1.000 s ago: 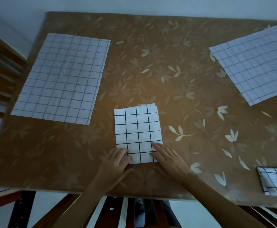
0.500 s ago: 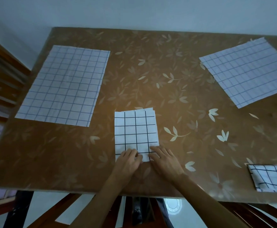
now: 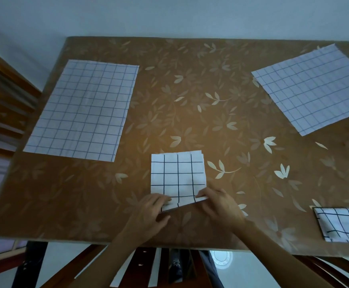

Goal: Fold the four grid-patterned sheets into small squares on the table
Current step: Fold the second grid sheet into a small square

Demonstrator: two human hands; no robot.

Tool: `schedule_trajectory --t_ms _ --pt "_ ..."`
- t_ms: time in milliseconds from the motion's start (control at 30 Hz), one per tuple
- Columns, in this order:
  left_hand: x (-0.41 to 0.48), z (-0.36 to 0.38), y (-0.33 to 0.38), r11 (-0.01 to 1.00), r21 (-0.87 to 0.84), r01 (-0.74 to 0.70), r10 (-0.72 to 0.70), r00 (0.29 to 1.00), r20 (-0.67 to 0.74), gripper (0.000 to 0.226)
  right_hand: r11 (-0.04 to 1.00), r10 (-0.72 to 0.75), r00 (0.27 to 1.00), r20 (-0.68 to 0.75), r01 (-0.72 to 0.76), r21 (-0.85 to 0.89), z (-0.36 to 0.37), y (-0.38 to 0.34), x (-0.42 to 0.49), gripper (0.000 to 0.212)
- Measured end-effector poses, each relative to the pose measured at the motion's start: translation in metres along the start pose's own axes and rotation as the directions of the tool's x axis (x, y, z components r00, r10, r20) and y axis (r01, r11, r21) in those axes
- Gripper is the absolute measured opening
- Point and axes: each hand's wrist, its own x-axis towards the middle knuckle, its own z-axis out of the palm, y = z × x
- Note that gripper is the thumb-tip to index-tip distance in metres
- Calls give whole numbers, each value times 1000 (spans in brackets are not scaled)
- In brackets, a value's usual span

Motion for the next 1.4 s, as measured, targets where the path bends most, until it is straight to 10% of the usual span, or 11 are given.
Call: schedule_trajectory --t_ms 133,300,667,1400 --pt "14 -19 -10 842 -373 390 -415 910 16 23 912 227 973 30 -223 345 -14 1 21 22" --pt "52 -17 -25 696 -543 470 -569 822 -19 16 756 413 910 -27 -326 567 -23 -3 64 14" --pt "95 -7 -33 712 -407 573 -618 786 24 17 769 462 887 17 -410 491 -10 26 98 45" --pt "86 2 -13 687 -205 697 -724 679 -122 39 857 510 837 -198 -476 198 12 28 96 25"
